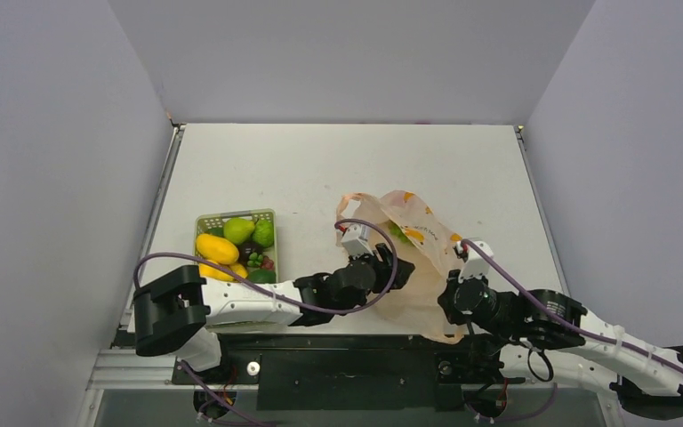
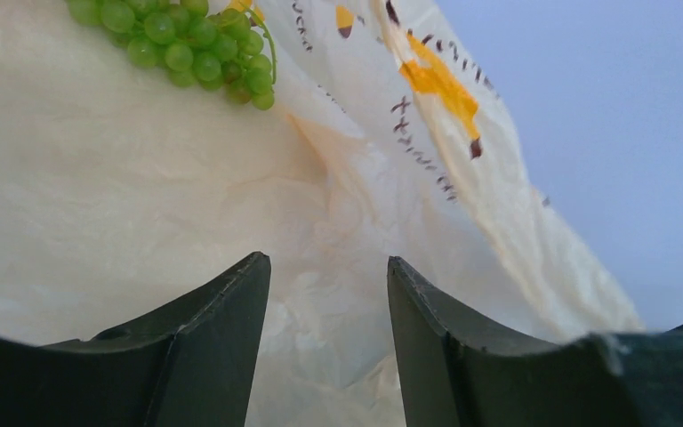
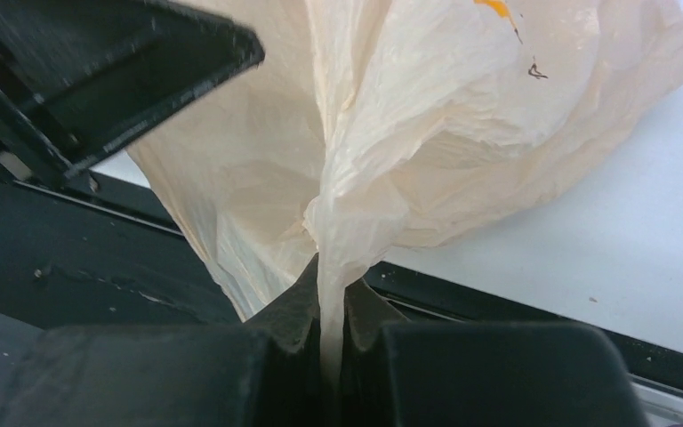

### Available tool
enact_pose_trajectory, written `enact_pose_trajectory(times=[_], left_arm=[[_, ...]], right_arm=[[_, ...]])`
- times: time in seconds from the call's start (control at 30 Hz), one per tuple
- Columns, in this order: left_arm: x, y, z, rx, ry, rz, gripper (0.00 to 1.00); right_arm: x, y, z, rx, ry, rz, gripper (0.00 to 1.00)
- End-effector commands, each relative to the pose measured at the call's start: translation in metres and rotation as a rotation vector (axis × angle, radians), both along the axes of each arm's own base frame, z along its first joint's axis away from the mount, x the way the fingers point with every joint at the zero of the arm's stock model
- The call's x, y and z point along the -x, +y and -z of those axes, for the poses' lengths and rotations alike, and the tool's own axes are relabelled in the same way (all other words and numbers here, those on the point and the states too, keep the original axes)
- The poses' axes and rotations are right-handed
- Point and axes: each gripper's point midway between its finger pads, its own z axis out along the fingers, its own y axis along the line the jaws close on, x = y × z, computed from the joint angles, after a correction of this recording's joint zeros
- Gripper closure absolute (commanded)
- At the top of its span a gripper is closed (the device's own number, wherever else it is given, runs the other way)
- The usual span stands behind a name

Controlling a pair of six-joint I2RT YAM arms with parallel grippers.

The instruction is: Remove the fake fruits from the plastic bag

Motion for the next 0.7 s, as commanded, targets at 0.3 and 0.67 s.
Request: enact_pose_trajectory(times=[0.3,0.67], left_arm=[[-0.063,-0.053,0.026,0.203,-0.042,-0.214,0.67],[-0.114,-0.031,0.070,0.290,0.010,-0.526,0.57]], right_arm=[[0.009,0.011,0.017,-0.012,0.047,-0.050,1.00],[0.005,0.014,-0.012,-0.060,0.009,-0.051,1.00]])
